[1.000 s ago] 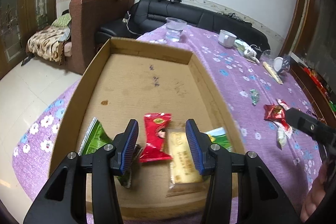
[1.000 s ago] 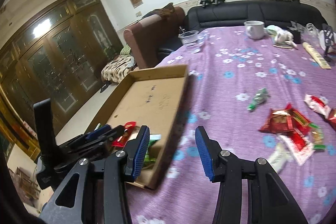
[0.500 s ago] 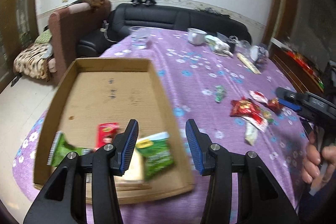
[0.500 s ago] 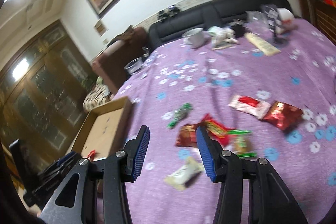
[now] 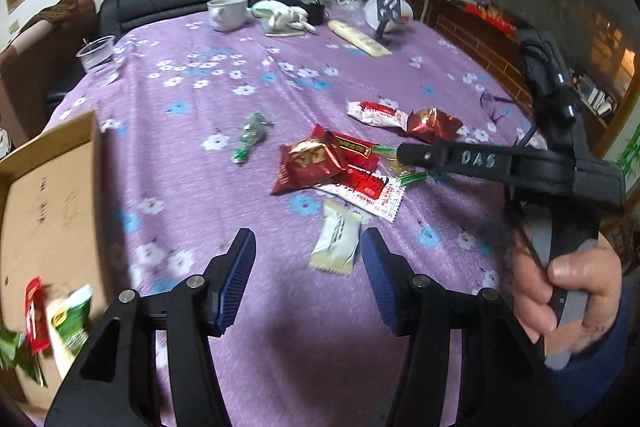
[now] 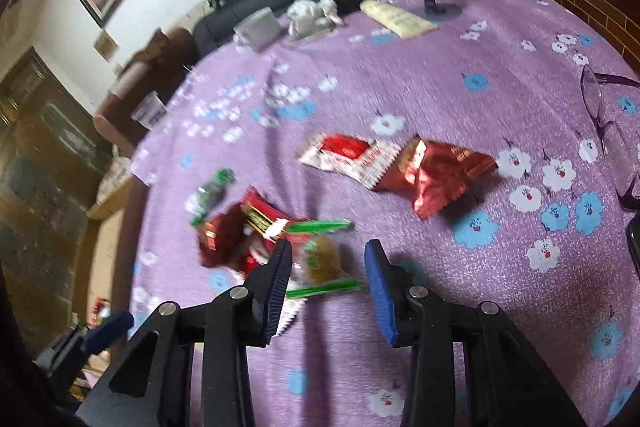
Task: Organize snacks
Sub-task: 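Move both grippers back over the remaining snacks on the table, then grasp the white snack packet with the left gripper while the right grasps the clear green-topped bag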
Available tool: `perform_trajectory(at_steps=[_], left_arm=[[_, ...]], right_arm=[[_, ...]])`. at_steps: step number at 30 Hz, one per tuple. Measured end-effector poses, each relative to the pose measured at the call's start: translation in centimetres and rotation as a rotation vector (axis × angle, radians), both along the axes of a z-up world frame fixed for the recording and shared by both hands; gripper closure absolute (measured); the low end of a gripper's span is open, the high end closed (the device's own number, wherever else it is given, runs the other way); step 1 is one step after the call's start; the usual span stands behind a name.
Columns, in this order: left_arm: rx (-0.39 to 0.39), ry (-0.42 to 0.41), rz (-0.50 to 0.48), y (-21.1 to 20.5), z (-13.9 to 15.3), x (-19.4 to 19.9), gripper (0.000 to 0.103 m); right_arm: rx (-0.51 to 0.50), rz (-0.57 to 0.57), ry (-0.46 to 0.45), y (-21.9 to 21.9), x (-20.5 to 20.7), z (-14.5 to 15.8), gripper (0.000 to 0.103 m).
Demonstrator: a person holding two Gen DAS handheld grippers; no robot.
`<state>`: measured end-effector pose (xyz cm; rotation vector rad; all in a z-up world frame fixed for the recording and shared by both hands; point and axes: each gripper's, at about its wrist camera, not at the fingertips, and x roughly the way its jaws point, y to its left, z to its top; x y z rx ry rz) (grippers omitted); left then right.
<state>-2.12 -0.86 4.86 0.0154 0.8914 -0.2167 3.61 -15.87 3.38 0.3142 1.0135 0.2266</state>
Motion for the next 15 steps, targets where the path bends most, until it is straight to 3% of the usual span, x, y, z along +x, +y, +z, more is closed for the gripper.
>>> perform_trajectory(at_steps=[5,8,14,15], left_arm=[[0.001,0.034,-0.026,-0.8,-0.8,1.2,0.049],[0.018,0.048,-0.048,-1.3,-1.5,1.4,0.049],[0.054,0.056,-0.063,-2.3,-3.4,2.2,0.05],[0.068,0.054,-0.06,-2.4,-3.7,2.3,0.055]], right_arm=[[-0.086,0.053,-0.014,1.6,-0.1,-0.5,0.066],[-0.128,0.055,-0.031,2.1,-0.4,-0.4,0.072],[-0.083,0.005,-0.056,0.9,-0.8,0.4,0.079],[-0.067,0.001,-0.061,0.8,-0.9,0.5,0.079]])
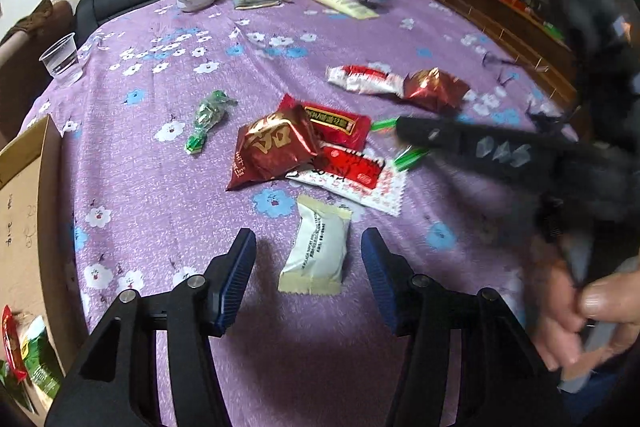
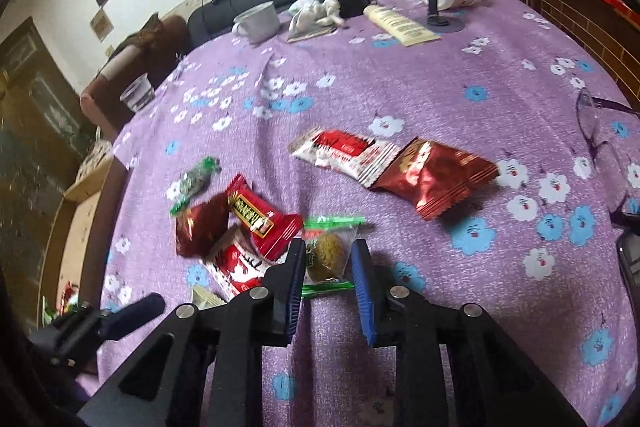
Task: Organize snacks
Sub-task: 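Grasp the white snack packet with the left gripper while the right grasps the clear green-topped bag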
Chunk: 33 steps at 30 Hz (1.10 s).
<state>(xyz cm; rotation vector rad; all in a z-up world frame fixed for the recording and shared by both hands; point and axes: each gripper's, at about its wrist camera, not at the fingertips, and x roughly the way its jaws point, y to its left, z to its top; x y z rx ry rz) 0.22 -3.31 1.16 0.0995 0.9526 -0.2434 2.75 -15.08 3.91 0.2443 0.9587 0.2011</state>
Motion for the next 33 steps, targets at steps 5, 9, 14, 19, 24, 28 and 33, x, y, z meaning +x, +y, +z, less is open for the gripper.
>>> perform_trajectory(at_steps=[5,9,14,19,24,28,33], left_arm=[[0.019,-0.049,0.02,0.1,-0.4,-0.1,0.078],[-0.029,-0.049,0.062,1.4,-0.2,0.3,0.08],[-0.087,-0.037,0.092,2.6,-0.2,0.7,0.08],[-0.089,-0.049,0.094,2.6,-0.1,0.5,0.08],[-0.089,-0.061,0.105,2.8,0.1,0.4,0.08],[-0.085,-0.065,0.108,2.9,0.1,0.3,0.08],[-0.081,-0.082,0.12,3.1,0.4,0.2,0.08]], right_arm=[[0.053,0.008,-0.046,0.1,-0.4,1.1,0.097],[0.045,0.021,-0.069,0.5,-0.7,1.5,0.102],[0.027,-0.023,-0.016,-0.2,-0.3,0.8,0.095],[0.03,-0.032,0.011,-0.5,-0.2,0.5,0.076],[-0.039,0.002,0.024,0.8,-0.1,-0.3,0.065],[-0.138,0.036,0.029,2.2,-0.2,-1.0,0.067],[-0.18,0.026,-0.007,2.4,-0.8,-0.6,0.075]])
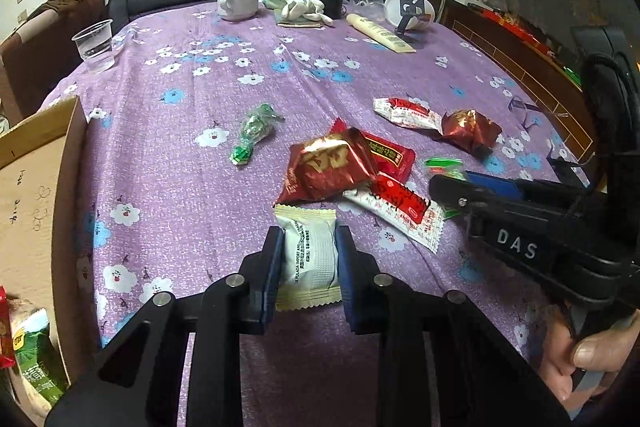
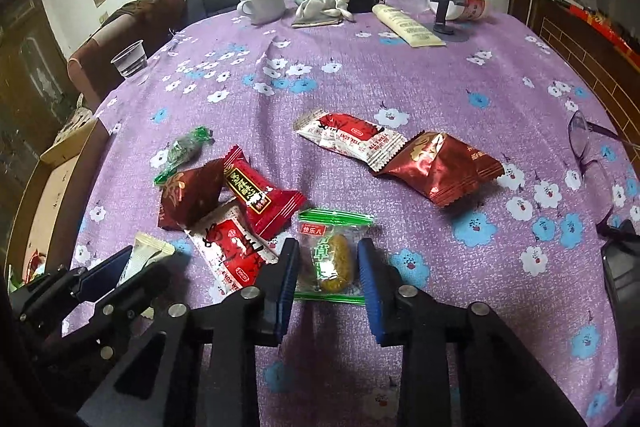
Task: Organize snacks
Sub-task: 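Grasp the white snack packet with the left gripper while the right grasps the clear green-topped bag, then lift the white packet and clear bag off the table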
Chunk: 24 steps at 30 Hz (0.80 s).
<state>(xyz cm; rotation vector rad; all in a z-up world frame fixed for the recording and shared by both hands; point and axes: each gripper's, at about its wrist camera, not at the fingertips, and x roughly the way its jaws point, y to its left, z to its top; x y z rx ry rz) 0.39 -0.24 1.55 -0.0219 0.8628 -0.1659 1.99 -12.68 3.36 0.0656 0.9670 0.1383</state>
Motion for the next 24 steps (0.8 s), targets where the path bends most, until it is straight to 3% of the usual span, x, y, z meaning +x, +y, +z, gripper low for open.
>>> perform_trajectory(at_steps=[7,15,24], left_arm=[[-0.005,-0.044,0.049,1.0,0.7,-0.2,0.08],[0.018,-0.113,0.136,2.2,1.6,-0.5,0.079],[0.074,-0.191,0.244,3.4,2.5,-1.1,0.079]], right_arm=[[0.103,0.023,-0.201,-0.2,-2.0,3.5,0.077],[0.095,0.176,-0.208,3.3,-3.3,3.5,0.077],[0.088,0.209,-0.238,4.1,-4.1,3.6,0.077]])
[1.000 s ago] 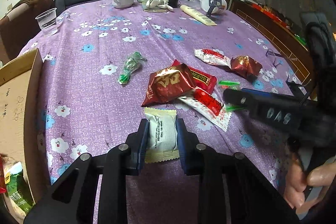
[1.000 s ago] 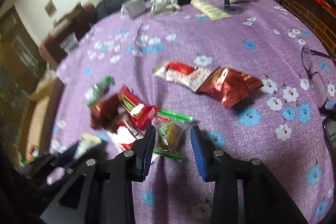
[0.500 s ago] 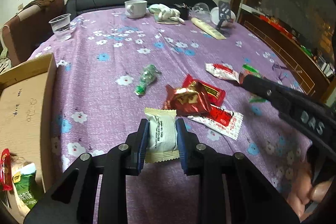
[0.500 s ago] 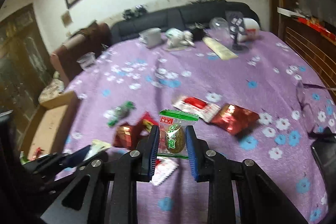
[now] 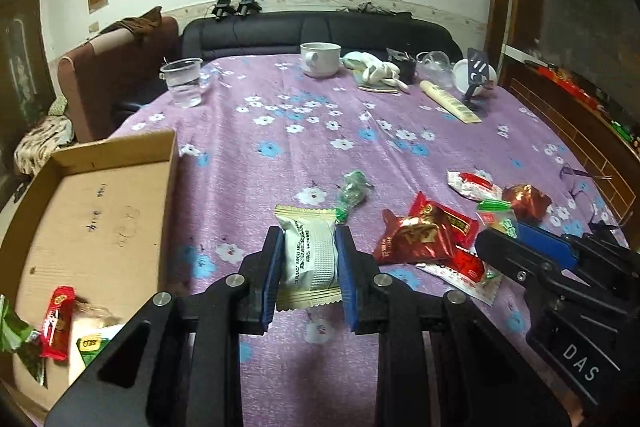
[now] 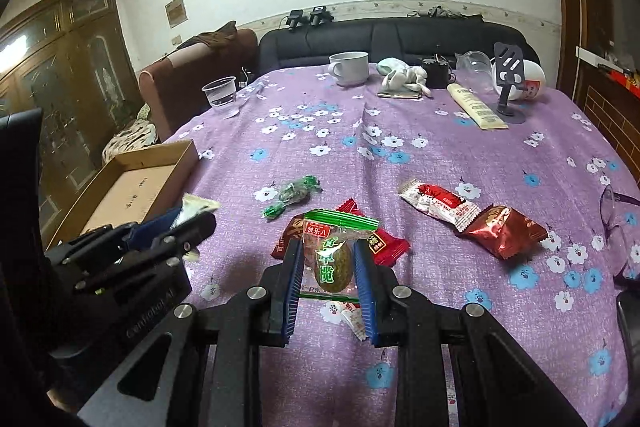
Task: Organize snacks
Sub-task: 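Lift the white packet and clear bag off the table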
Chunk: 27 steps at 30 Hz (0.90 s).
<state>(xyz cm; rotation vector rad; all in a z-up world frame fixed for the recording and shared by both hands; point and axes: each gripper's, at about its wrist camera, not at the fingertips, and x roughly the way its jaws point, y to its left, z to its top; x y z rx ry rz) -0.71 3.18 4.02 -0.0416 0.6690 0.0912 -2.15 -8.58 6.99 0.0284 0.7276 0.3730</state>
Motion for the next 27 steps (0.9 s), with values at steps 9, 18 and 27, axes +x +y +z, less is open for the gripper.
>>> perform_trajectory(at_steps=[9,18,27], left_arm=[[0.042,-0.016,0.004,-0.4,0.2,-0.1,0.079],[0.089,-0.042,-0.002,-1.3,0.4,-0.8,0.079],[0.115,-0.055,-0.014,-1.8,0.5,-0.9,0.079]], right_arm=[[0.003,0.017,-0.025,0.3,-0.3,0.3,0.077],[0.01,0.008,-0.025,0.2,-0.3,0.3,0.077],[0.013,0.004,-0.024,0.0,-0.2,0.3,0.077]])
